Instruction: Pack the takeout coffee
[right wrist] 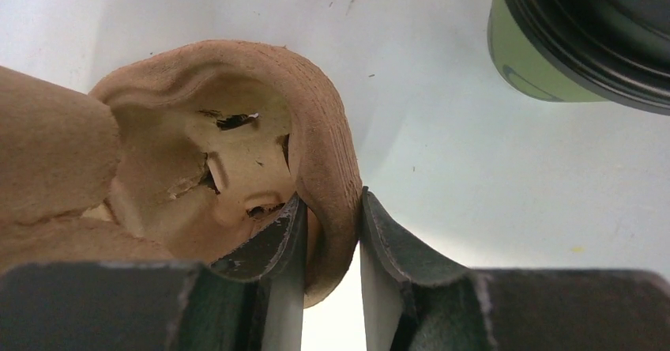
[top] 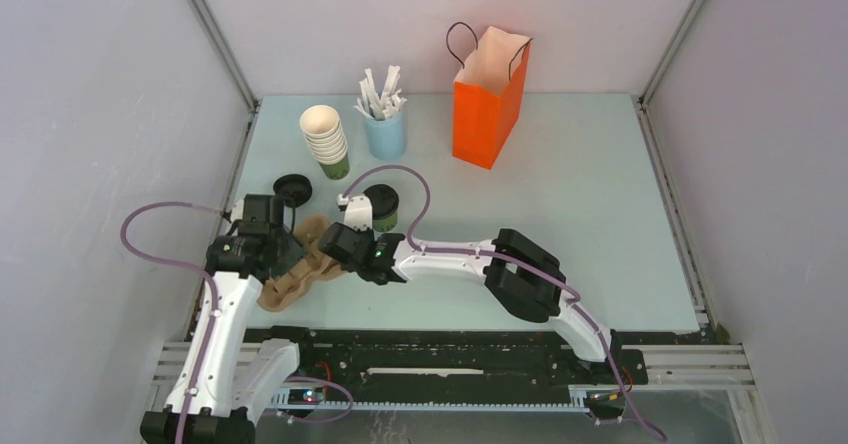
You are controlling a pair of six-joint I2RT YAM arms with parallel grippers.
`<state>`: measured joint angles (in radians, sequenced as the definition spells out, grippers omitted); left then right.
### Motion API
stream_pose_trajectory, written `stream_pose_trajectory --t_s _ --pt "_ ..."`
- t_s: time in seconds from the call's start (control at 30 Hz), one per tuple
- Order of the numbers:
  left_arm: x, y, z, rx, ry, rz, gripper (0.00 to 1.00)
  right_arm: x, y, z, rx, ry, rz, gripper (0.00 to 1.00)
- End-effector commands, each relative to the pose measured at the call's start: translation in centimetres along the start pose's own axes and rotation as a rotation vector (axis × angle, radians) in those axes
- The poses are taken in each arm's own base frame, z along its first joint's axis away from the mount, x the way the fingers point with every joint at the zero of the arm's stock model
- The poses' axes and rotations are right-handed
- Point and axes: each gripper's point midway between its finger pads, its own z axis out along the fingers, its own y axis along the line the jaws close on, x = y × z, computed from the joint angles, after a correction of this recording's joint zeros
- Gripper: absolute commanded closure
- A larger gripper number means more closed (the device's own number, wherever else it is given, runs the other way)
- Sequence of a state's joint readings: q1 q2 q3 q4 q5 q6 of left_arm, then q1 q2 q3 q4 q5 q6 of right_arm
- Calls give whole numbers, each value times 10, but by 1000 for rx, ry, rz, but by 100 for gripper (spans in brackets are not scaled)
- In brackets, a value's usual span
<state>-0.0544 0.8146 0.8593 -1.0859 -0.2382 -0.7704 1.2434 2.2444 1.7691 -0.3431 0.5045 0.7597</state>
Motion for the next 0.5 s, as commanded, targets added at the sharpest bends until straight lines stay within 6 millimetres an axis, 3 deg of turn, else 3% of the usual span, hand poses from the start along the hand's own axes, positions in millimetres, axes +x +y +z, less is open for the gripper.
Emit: stream_pose_trajectory --t_s 0.0,0.1,0.3,0.47 --pt "-28 1 -24 -20 -104 4 100 -12 17 -6 -54 -45 13 100" --pt "-56 12 -44 -76 -221 13 100 -8 22 -4 -86 -2 38 100" --pt "-130 29 -111 -197 -499 7 100 -13 33 -5 -125 27 97 100" --pt "-159 28 -149 -180 -620 -36 100 -19 45 -4 -152 33 92 100"
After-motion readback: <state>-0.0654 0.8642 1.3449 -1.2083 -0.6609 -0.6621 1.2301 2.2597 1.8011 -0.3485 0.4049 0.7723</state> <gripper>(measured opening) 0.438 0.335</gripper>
